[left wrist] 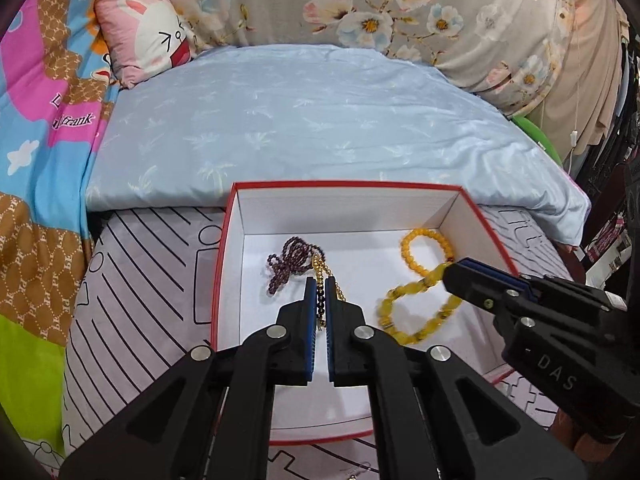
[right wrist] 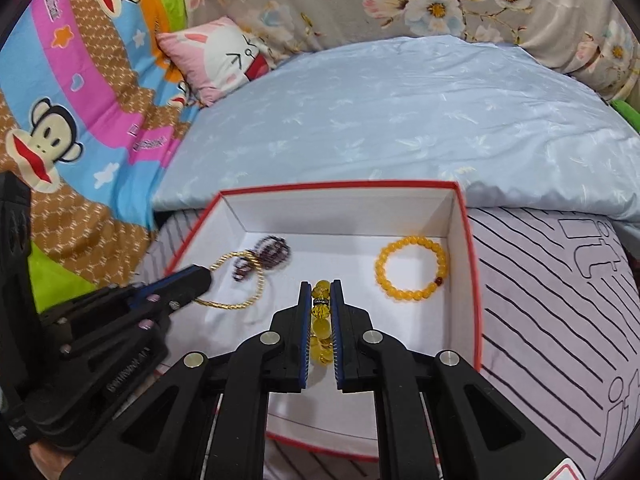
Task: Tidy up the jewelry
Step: 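Carry the gold chain and yellow bracelet with both grippers into the red box, then open both grippers to release the chain and bracelet in the box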
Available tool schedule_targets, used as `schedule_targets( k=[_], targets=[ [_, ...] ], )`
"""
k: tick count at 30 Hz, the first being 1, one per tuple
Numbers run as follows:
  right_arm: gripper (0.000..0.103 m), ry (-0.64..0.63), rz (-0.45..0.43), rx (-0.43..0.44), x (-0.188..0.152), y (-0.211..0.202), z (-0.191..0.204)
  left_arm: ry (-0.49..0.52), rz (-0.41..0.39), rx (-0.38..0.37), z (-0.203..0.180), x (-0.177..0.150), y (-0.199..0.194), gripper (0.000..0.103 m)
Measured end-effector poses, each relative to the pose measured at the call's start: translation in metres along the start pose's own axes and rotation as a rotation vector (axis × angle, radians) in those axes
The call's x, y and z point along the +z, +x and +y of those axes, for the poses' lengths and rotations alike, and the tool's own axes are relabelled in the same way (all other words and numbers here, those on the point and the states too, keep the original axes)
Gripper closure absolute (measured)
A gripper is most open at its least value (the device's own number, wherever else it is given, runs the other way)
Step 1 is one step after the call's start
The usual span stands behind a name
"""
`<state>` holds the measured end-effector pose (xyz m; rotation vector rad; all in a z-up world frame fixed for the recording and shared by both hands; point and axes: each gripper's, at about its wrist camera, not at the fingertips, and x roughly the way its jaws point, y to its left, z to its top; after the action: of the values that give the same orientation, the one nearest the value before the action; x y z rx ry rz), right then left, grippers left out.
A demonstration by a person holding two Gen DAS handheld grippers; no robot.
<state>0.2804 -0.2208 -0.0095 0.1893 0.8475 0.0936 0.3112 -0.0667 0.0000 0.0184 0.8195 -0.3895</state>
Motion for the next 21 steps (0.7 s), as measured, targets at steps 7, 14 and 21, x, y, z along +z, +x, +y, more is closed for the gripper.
schedule_targets(
  k=[7, 14, 21],
  targets=[
    [0.091, -0.019, -0.016, -0.089, -0.004, 0.000, -0.013, -0.006, 0.013, 0.022, 0.007, -0.004, 0.012, 0.096],
    [0.080, -0.013, -0.079, -0.105, -0.003, -0.032, -0.018, -0.029, -0.036, 0.048, 0.014, -0.001, -0.005, 0.058],
    [0.076, -0.031, -0.112, -0.108, -0.025, -0.070, -0.014, -0.004, -0.062, 0.109, 0.016, -0.016, -0.039, 0.054]
  ],
)
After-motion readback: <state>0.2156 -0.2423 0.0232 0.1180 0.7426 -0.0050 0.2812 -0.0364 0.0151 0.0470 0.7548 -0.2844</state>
